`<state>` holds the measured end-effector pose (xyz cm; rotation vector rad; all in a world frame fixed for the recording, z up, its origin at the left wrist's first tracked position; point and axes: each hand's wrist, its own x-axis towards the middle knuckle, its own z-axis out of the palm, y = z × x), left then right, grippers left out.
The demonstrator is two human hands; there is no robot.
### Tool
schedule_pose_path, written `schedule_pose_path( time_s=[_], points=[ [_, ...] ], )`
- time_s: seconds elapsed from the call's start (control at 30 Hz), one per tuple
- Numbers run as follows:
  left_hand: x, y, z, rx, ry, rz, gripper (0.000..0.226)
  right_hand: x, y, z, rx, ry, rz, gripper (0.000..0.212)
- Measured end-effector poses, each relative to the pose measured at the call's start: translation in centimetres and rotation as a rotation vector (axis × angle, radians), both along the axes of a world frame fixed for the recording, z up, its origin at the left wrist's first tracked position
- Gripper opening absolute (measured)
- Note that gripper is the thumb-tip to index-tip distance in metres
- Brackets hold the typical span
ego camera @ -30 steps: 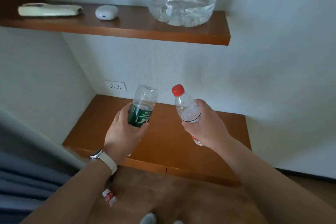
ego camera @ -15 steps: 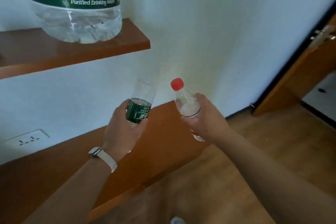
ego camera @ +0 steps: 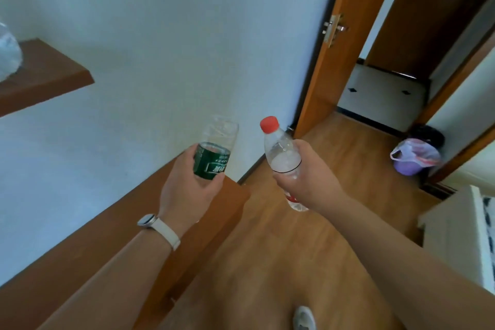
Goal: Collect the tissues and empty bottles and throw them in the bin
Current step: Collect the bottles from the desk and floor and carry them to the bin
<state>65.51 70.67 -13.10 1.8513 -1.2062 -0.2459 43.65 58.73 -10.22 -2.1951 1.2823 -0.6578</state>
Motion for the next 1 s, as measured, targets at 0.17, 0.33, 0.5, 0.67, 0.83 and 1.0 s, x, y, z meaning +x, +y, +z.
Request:
schedule_pose_path(
  time_s=[0.17, 0.33, 0.5, 0.67, 0.83, 1.0],
  points=[
    [-3.0, -4.9, 0.3, 0.011, -0.048, -0.071, 0.062, -4.2, -3.2, -0.1, 0.029, -0.051, -0.087, 0.055],
    [-8.9, -11.5, 0.2, 0.006, -0.105, -0.186, 0.065, -11.8, -7.3, -0.5, 0.03, -0.064, -0.222, 0.051],
    [-16.6, -18.2, 0.3, -0.002, -0.15, -0.282, 0.068, -20.3, -11.8, -1.0, 0.058, -0.062, -0.339, 0.054],
    [-24.3, -24.8, 1.3, -0.024, -0.175, -0.364, 0.066, -28.7, -16.2, -1.4, 0.053, -0.065, -0.424, 0.06],
    [-32.0, -30.2, 2.0, -0.054, -0.209, -0.45, 0.07, -36.0, -20.2, -1.0, 0.005, -0.06, -0.482, 0.062],
    [-37.3, -34.5, 1.8, -0.041, -0.219, -0.568, 0.069, -41.0, -22.4, -0.7, 0.028, -0.082, -0.546, 0.059]
  ],
)
